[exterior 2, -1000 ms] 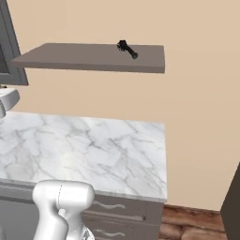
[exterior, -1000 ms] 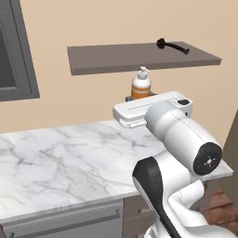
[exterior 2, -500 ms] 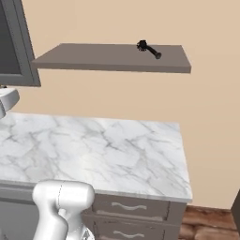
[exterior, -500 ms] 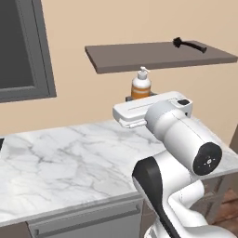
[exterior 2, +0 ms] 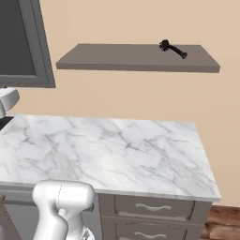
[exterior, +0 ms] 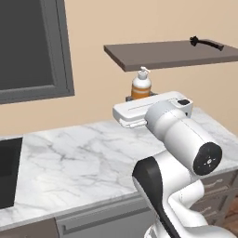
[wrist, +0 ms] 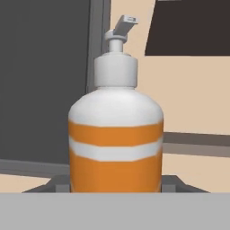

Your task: Locate and retrieve the soap dispenser and dish brush from the cabinet. Place them next to the sink.

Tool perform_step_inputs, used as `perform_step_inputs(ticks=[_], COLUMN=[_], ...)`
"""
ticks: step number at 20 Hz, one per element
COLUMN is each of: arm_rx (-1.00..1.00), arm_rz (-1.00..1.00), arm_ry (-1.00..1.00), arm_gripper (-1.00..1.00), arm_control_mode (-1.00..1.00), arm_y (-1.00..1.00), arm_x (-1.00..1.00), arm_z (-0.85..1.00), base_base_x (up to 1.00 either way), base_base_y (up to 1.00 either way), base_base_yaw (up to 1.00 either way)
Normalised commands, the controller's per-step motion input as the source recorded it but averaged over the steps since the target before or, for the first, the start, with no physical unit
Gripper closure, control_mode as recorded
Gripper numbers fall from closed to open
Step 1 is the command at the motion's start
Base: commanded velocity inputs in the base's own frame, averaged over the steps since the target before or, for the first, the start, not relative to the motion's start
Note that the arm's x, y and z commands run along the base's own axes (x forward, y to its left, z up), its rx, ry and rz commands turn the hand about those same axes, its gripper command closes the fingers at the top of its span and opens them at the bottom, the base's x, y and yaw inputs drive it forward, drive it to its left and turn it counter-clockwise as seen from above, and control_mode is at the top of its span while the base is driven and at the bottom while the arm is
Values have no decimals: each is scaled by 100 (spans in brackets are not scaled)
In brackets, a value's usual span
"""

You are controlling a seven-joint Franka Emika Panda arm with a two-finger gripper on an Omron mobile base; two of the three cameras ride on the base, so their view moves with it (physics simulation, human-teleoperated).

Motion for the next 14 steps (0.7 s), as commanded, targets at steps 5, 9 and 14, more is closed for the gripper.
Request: perform_step_inputs(ticks=[5, 9, 14], arm_rx=[0, 0, 0], arm_rz=[0, 0, 0], arm_ry=[0, 0, 0], arm_gripper=[100, 100, 100], arm_control_mode=[100, 100, 100], arm_y=[0, 0, 0], arm_x=[0, 0, 0], arm_z=[0, 0, 0], base_base_x=[-10, -9, -7], base_base_y=[54, 52, 48], base_base_yaw=[-8, -7, -7])
